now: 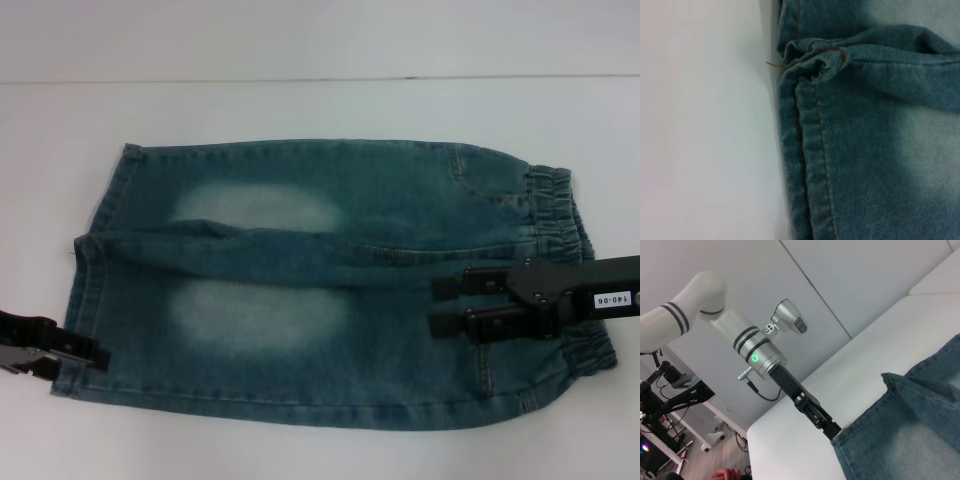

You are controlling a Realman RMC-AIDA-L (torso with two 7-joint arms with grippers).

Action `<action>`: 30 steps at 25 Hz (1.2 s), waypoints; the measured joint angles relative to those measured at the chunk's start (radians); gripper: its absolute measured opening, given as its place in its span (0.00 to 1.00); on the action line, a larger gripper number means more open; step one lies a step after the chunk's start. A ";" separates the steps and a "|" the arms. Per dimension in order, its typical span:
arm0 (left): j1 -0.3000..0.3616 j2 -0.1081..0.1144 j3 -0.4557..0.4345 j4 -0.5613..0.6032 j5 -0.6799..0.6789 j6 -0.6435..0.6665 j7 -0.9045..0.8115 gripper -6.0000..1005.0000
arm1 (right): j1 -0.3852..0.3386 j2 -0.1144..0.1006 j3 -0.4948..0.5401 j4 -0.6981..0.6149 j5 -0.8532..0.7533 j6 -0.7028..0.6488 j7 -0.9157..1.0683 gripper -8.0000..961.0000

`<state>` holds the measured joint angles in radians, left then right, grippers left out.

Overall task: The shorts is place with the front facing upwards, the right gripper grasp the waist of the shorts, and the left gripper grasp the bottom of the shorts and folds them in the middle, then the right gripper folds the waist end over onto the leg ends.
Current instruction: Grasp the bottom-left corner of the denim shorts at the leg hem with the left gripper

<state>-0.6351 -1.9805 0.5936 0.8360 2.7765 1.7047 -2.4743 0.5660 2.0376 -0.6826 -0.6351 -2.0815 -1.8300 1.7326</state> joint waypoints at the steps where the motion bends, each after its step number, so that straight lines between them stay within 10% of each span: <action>1: 0.000 0.000 0.000 0.000 0.000 0.000 0.000 0.87 | 0.000 0.000 0.000 0.000 0.000 0.000 0.000 0.86; 30: -0.012 -0.015 0.009 -0.011 0.011 -0.003 0.000 0.85 | 0.000 0.001 0.001 -0.008 0.002 -0.001 0.000 0.86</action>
<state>-0.6473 -1.9956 0.6028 0.8252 2.7873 1.7019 -2.4743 0.5660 2.0384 -0.6820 -0.6426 -2.0799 -1.8314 1.7323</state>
